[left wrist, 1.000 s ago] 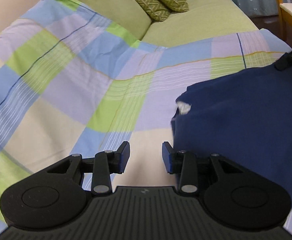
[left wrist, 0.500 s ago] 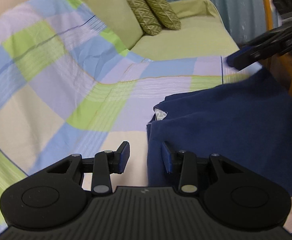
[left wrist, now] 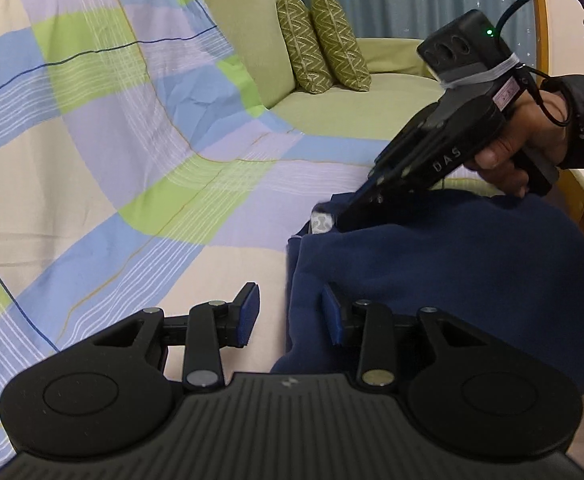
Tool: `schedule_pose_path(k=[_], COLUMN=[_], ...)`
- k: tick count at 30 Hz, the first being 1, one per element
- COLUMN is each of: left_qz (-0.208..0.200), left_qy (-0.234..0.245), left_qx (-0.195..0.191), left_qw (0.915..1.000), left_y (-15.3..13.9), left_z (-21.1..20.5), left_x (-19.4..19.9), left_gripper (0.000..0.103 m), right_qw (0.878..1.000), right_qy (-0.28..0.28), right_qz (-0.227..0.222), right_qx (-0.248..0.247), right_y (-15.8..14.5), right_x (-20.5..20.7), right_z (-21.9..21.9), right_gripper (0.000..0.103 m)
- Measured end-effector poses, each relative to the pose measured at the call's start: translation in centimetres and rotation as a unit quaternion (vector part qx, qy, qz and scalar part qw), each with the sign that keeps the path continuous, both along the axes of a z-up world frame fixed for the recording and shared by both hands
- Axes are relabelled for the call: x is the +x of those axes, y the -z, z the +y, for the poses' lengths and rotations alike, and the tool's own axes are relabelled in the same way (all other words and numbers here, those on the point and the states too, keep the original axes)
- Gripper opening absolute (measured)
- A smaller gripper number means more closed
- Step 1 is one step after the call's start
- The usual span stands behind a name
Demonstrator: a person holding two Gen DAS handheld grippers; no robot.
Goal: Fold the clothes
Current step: 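Lower the navy sweatshirt onto the sheet and open both grippers, then grasp the sweatshirt end with the left gripper while the right gripper grasps beside it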
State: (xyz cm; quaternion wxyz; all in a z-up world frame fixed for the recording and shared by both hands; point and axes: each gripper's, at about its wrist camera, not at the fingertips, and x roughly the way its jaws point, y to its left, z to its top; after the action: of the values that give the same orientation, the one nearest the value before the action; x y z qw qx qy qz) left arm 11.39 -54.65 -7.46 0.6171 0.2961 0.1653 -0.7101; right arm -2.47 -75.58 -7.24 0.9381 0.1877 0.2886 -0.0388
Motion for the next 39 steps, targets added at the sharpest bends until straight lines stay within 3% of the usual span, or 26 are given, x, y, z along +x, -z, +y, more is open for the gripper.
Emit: schedule_pose_path(k=[3,9,12,15,17,20,23,25,28,30,32,34,35,37,38,39], left_qz=[0.005,-0.013,-0.028,0.012,0.02,-0.006,-0.021,-0.058,-0.124,-0.214,-0.307,-0.407,-0.453,-0.511,-0.534,-0.545], left_qy=[-0.013,-0.03,-0.045,-0.037,-0.03,-0.041,-0.058,-0.069,-0.041,0.017,0.085,0.156,0.19,0.233,0.252,0.262], left_qx=[0.002,0.0,-0.016,-0.037,-0.025,-0.011,-0.008,-0.016,-0.04,-0.055,-0.055,-0.045,-0.041,-0.044,-0.051,-0.059], left_qw=[0.9999,0.9995,0.9985,0.9986,0.9991,0.9991,0.998,0.9958,0.9906,0.9752,0.9461,0.899,0.8699,0.8262,0.8054,0.7946], left_y=[0.2,-0.1,-1.3,-2.1,-1.3,0.0,-0.4,-1.5,-2.8,-3.0,-2.0,0.1,1.4,3.4,4.4,5.0], left_z=[-0.1,0.1,1.0,2.4,2.6,2.4,2.5,3.4,6.1,9.1,11.4,13.0,13.7,14.3,14.4,14.2], left_x=[0.1,-0.2,0.1,0.7,0.5,0.2,0.6,0.5,-0.6,-2.8,-5.1,-7.4,-8.4,-9.3,-9.7,-9.9], left_gripper=[0.043,0.045,0.044,0.043,0.044,0.045,0.046,0.044,0.047,0.052,0.058,0.06,0.06,0.061,0.061,0.061], right_qw=[0.998,0.997,0.993,0.994,0.997,0.999,0.996,0.99,0.988,0.986,0.976,0.962,0.954,0.929,0.916,0.903], right_qy=[0.054,0.07,0.106,0.097,0.073,0.037,0.075,0.123,0.124,0.112,0.097,0.081,0.07,0.042,0.026,0.012], right_qz=[-0.015,0.029,0.029,-0.001,-0.016,0.022,0.043,0.055,0.029,0.02,0.024,0.036,0.044,0.071,0.082,0.093], right_qx=[-0.004,-0.011,-0.05,-0.047,-0.028,-0.018,-0.022,-0.053,-0.084,-0.124,-0.195,-0.26,-0.289,-0.36,-0.392,-0.419], right_y=[0.0,0.7,-0.5,-1.5,-1.6,0.1,0.9,0.1,-2.3,-3.5,-4.4,-4.7,-4.5,-3.4,-2.6,-1.7], right_x=[-0.6,-0.2,-1.1,-3.1,-3.9,-3.7,-4.6,-6.4,-9.6,-10.8,-11.6,-11.3,-10.9,-9.8,-9.2,-8.5], right_z=[-0.9,-0.3,0.1,0.9,1.9,3.4,3.1,3.6,6.4,9.4,14.4,18.8,20.9,26.5,29.0,30.8], right_gripper=[0.0,0.002,0.013,0.014,0.033,0.031,0.022,0.025,0.026,0.036,0.041,0.046,0.051,0.056,0.056,0.057])
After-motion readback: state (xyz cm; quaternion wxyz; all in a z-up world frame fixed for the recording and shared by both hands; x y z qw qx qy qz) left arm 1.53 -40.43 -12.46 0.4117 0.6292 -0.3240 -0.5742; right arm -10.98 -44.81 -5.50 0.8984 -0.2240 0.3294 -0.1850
